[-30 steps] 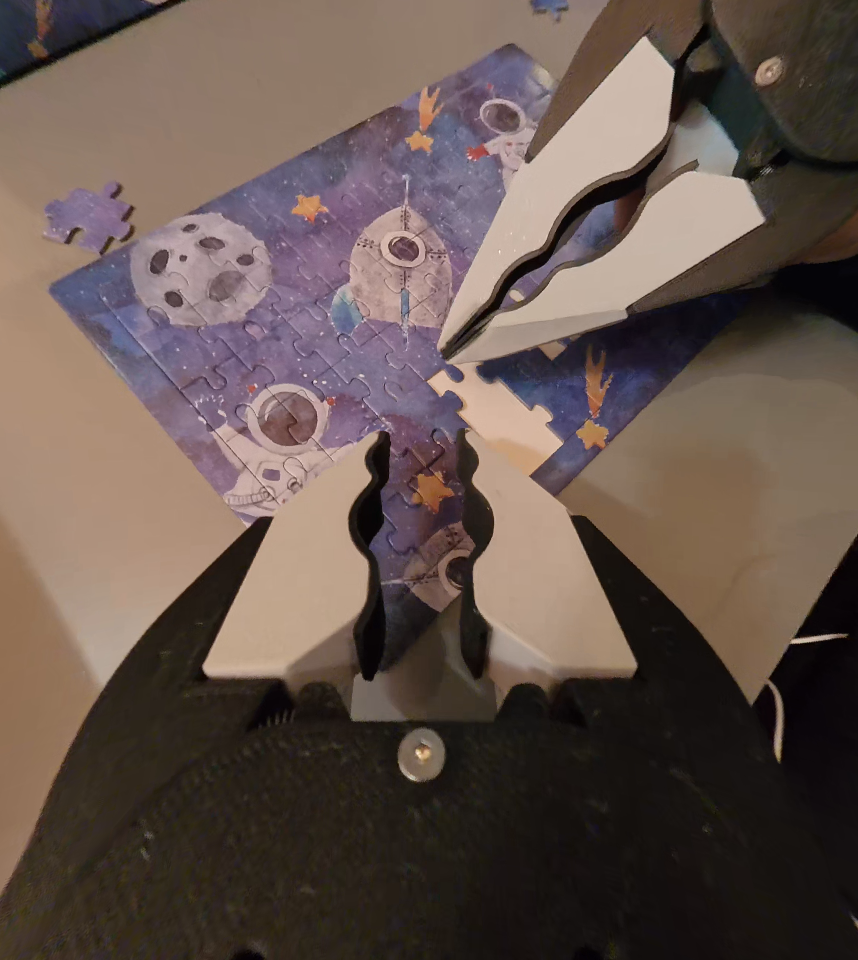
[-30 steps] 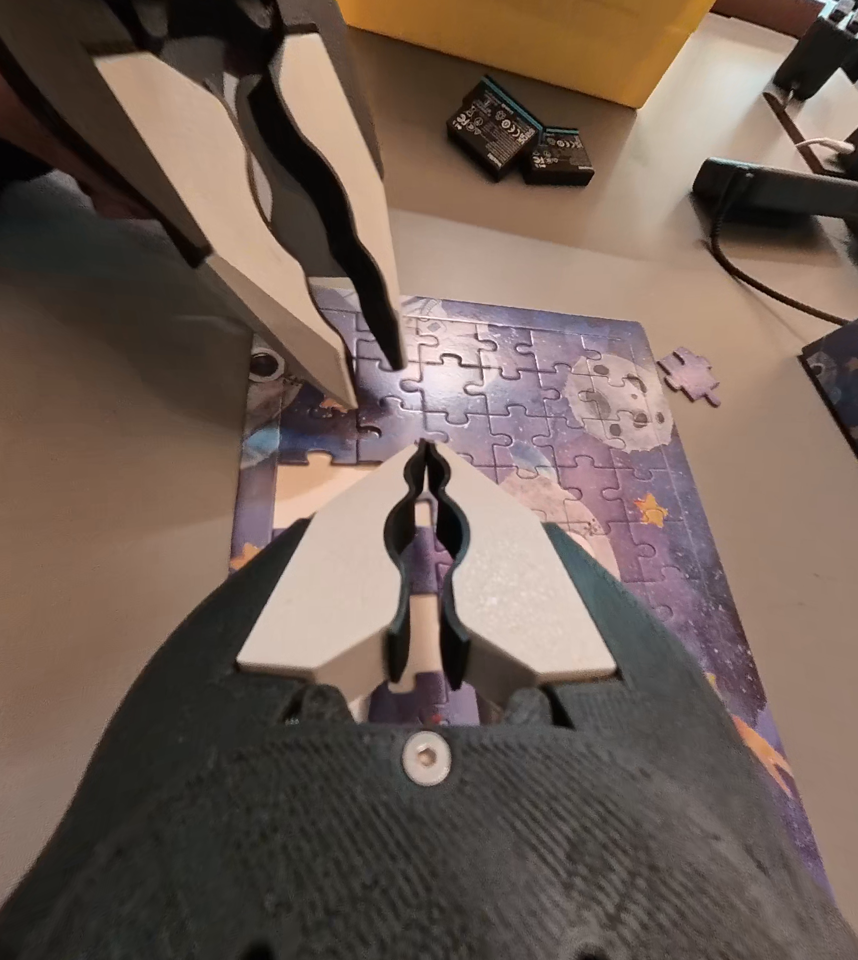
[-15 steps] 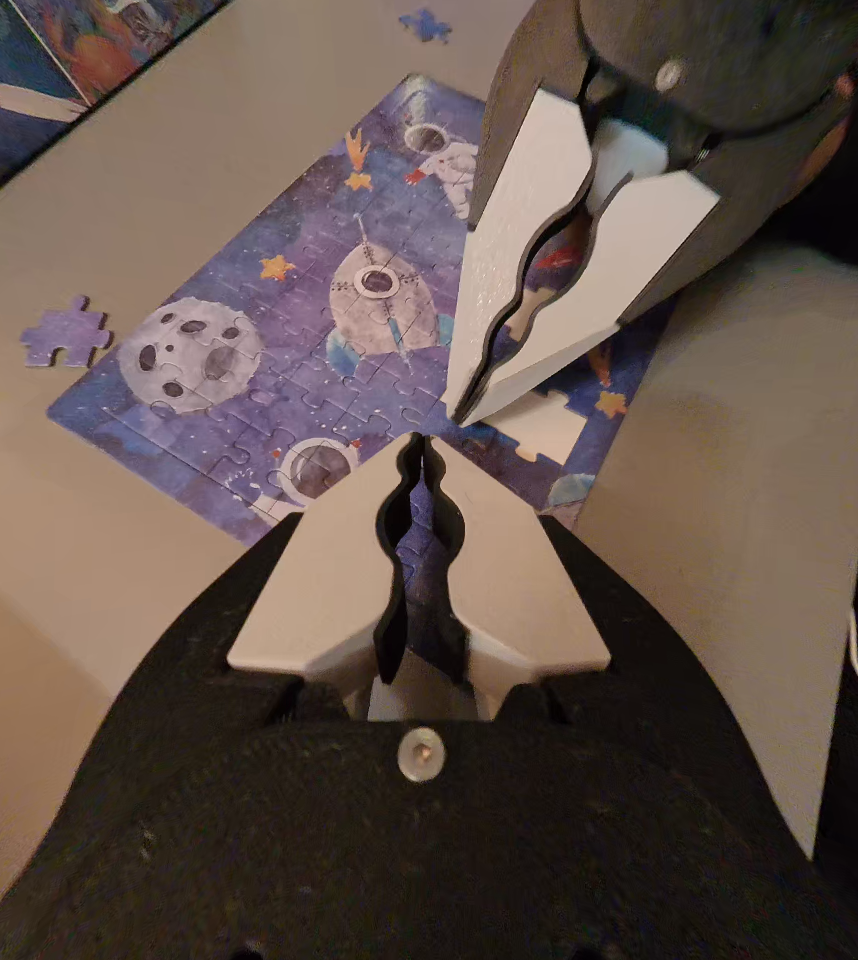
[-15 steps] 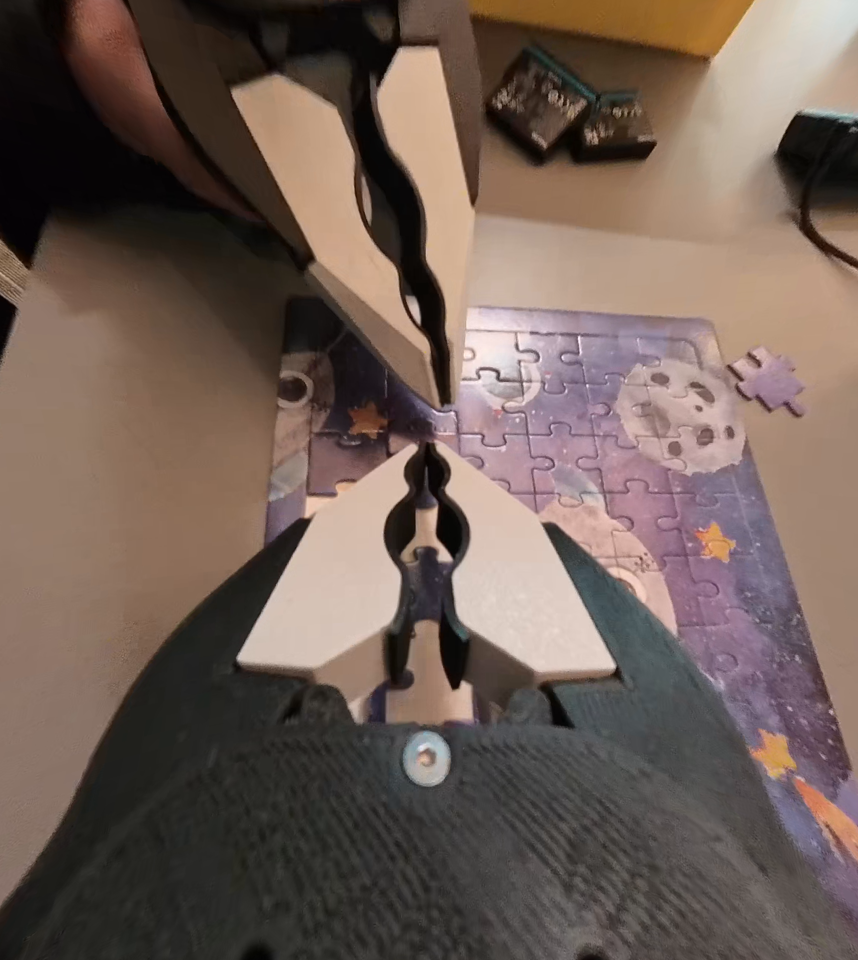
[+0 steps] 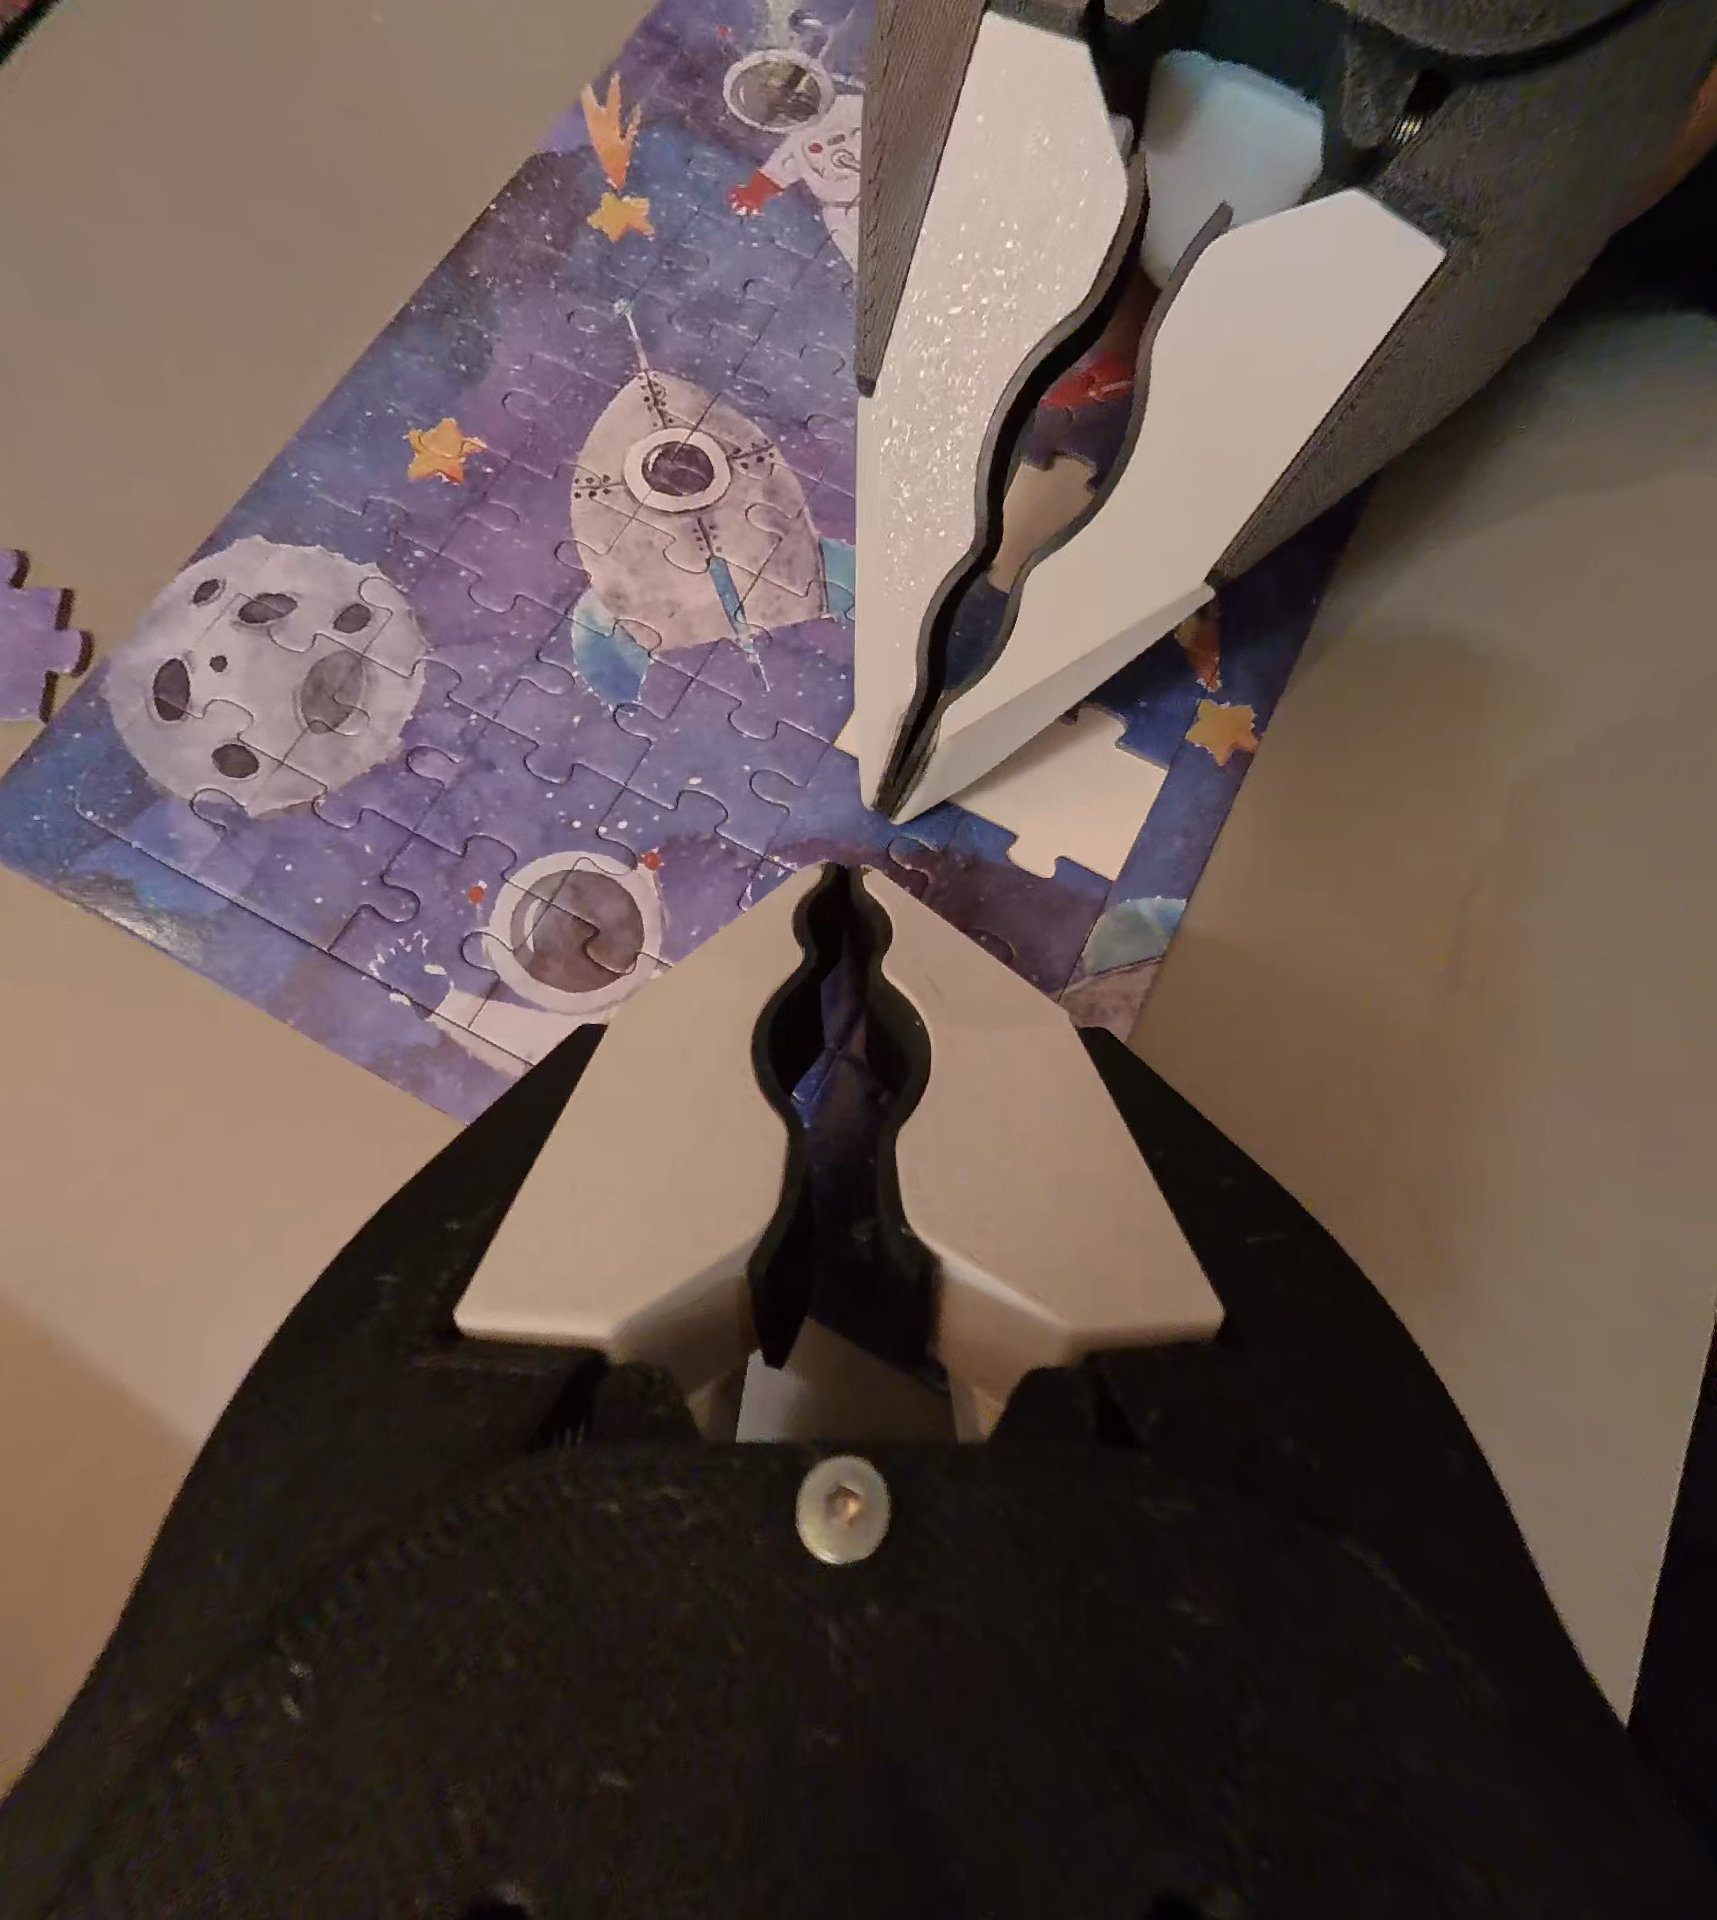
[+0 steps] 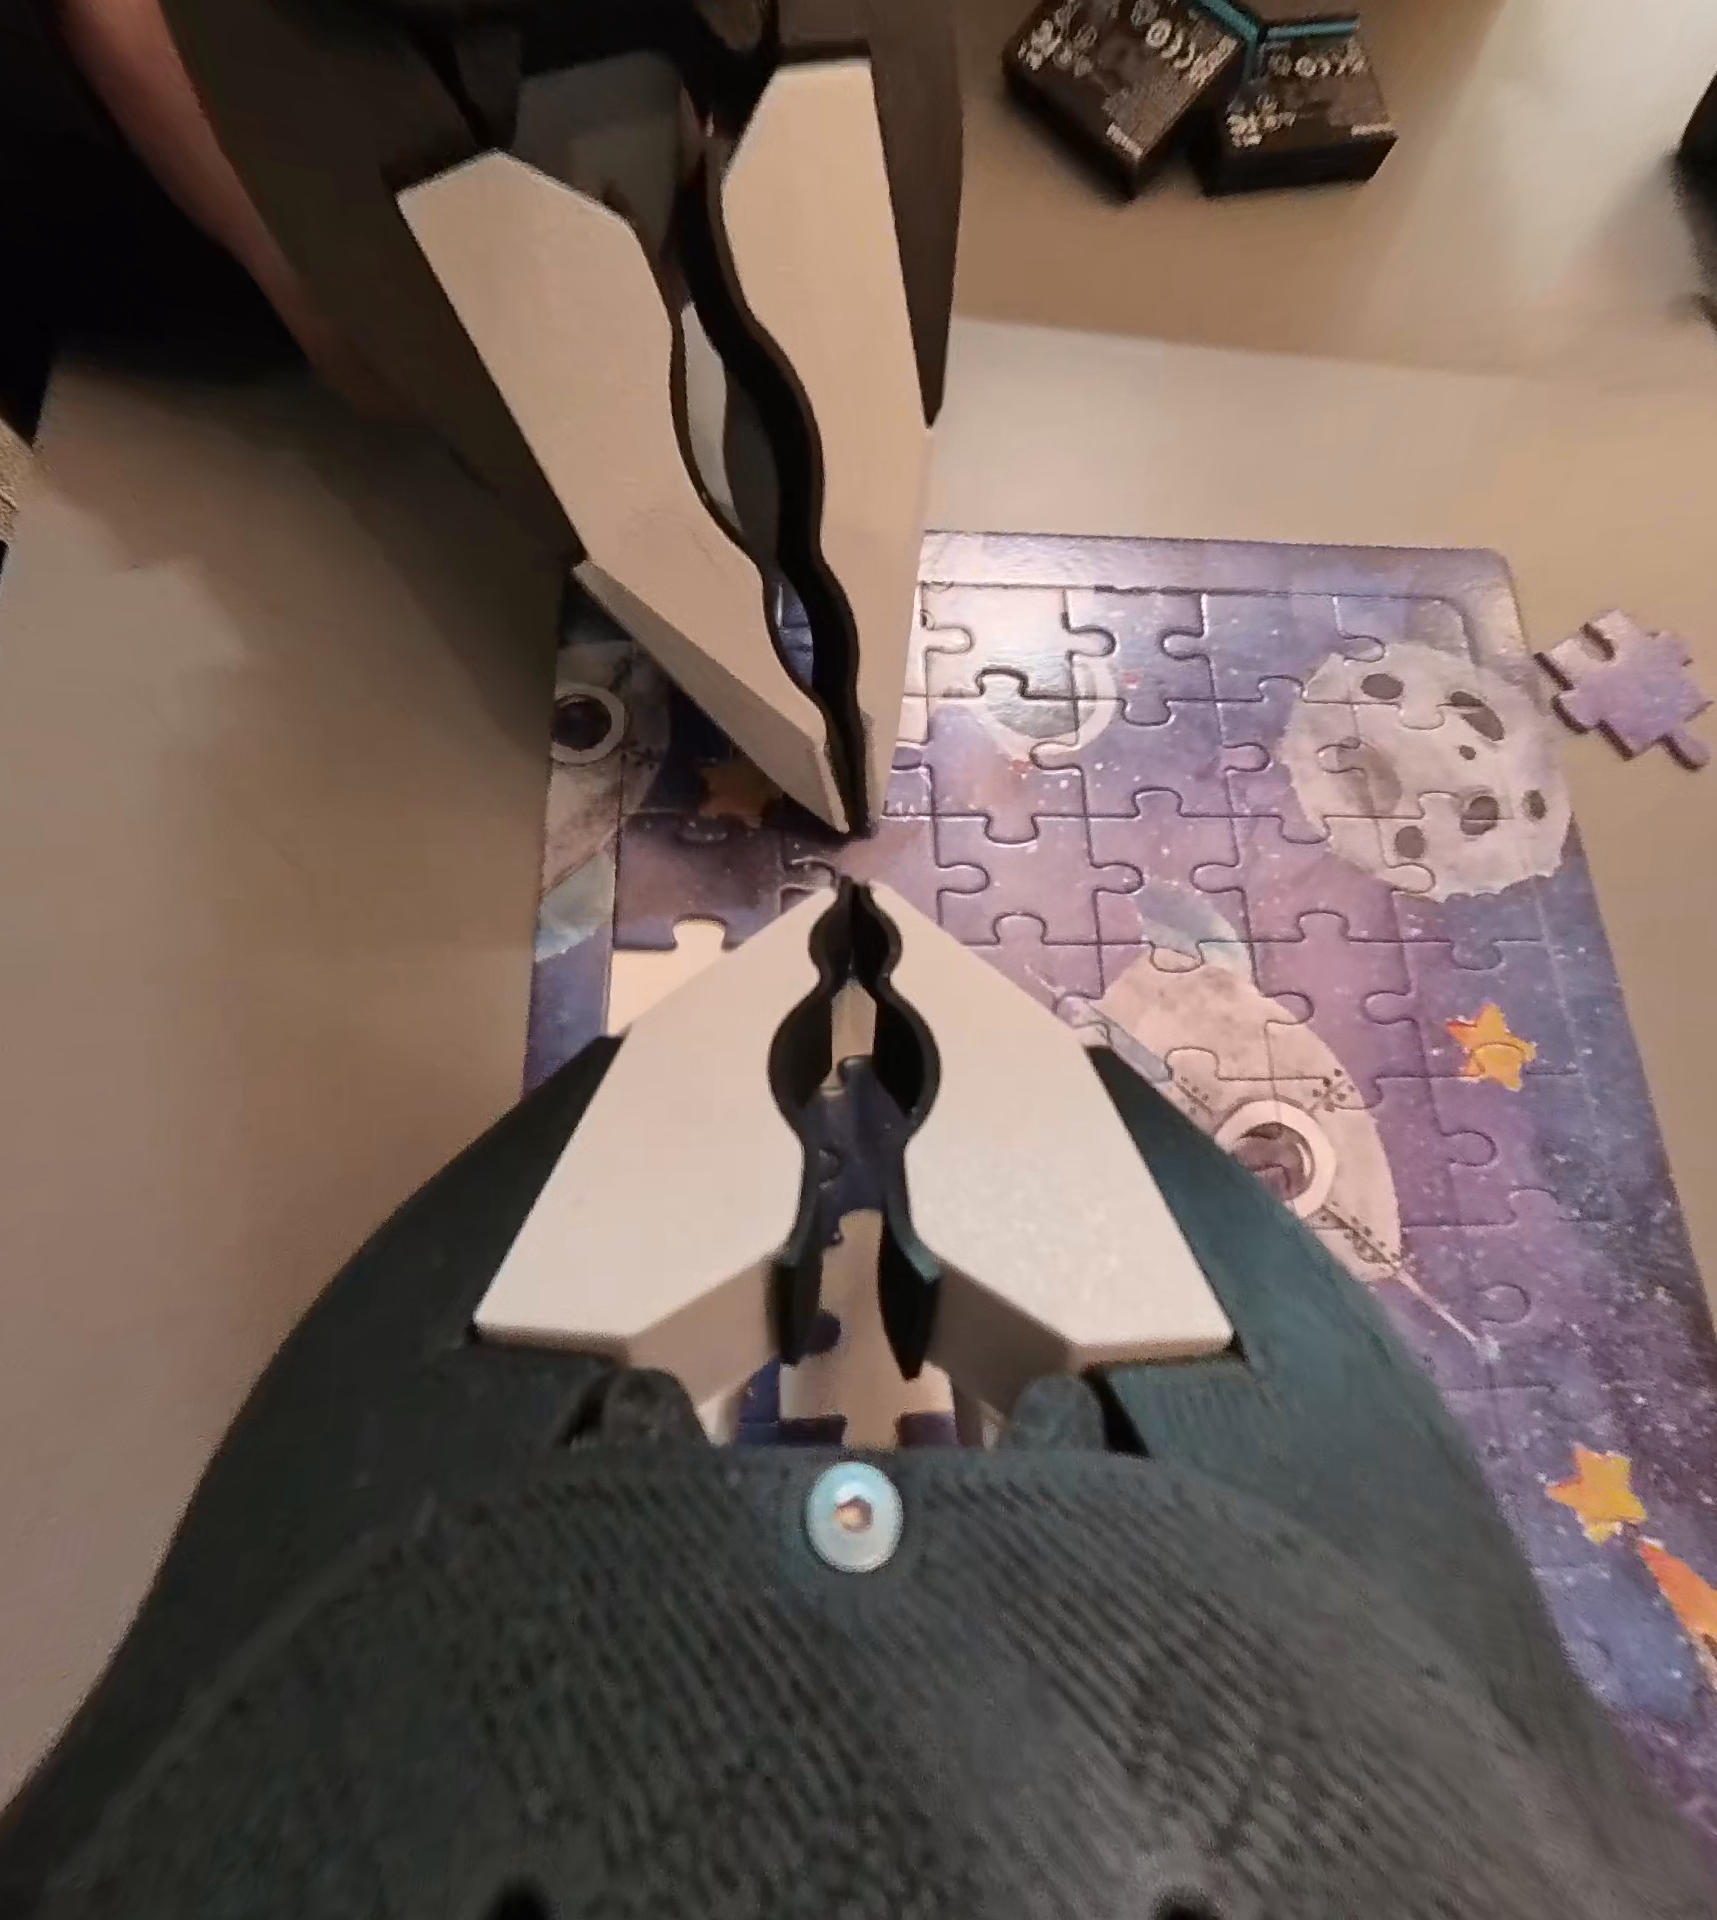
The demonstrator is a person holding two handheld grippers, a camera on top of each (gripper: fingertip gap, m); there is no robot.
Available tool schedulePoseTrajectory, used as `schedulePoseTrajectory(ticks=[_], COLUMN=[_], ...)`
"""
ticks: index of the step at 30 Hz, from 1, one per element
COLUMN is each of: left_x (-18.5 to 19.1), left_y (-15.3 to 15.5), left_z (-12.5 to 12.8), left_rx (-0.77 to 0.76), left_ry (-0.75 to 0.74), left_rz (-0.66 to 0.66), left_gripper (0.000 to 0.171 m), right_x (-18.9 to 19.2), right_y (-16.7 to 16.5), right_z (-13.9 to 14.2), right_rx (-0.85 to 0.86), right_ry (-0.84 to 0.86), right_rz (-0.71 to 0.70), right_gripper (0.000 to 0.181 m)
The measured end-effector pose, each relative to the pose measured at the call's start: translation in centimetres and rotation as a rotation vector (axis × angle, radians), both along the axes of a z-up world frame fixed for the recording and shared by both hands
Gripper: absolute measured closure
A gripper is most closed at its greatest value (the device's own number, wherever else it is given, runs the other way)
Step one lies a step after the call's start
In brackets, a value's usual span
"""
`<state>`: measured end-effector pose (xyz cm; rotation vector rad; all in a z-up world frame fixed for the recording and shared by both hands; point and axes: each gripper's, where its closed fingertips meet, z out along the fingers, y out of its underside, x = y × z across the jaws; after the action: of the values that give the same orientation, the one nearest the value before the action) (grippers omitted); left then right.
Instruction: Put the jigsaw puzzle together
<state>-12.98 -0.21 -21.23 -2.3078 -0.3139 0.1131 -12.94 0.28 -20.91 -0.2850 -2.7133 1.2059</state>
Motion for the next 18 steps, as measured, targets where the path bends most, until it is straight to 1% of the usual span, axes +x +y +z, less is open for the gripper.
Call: schedulePoseTrajectory(ticks=[3, 5, 8, 11, 13, 16, 18], left_x=[0.0, 0.0, 0.0, 0.0, 0.0, 0.0, 0.0], left_y=[0.0, 0.0, 0.0, 0.0, 0.0, 0.0, 0.0], left_z=[0.0, -0.1, -0.1, -0.1, -0.1, -0.1, -0.1], left_rx=[-0.003, -0.005, -0.004, -0.005, -0.006, -0.006, -0.007], left_ry=[0.004, 0.004, -0.006, -0.007, -0.002, -0.004, 0.003], left_rz=[0.001, 0.003, 0.006, 0.008, 0.008, 0.008, 0.007], left_gripper=[0.171, 0.171, 0.171, 0.171, 0.171, 0.171, 0.171], right_x=[-0.1, -0.2, -0.5, -0.6, -1.0, -2.3, -2.3], right_y=[0.2, 0.0, 0.2, -0.4, -0.2, 0.7, 0.7], right_z=[0.1, 0.8, 0.1, 1.0, 0.1, 0.2, 0.7], right_rx=[-0.003, -0.049, -0.006, -0.066, -0.014, 0.033, -0.014], right_ry=[-0.023, -0.015, -0.024, -0.023, -0.029, 0.040, 0.042], right_rz=[-0.008, -0.015, -0.035, -0.043, -0.059, -0.136, -0.142], right_gripper=[0.181, 0.181, 0.181, 0.181, 0.181, 0.181, 0.181])
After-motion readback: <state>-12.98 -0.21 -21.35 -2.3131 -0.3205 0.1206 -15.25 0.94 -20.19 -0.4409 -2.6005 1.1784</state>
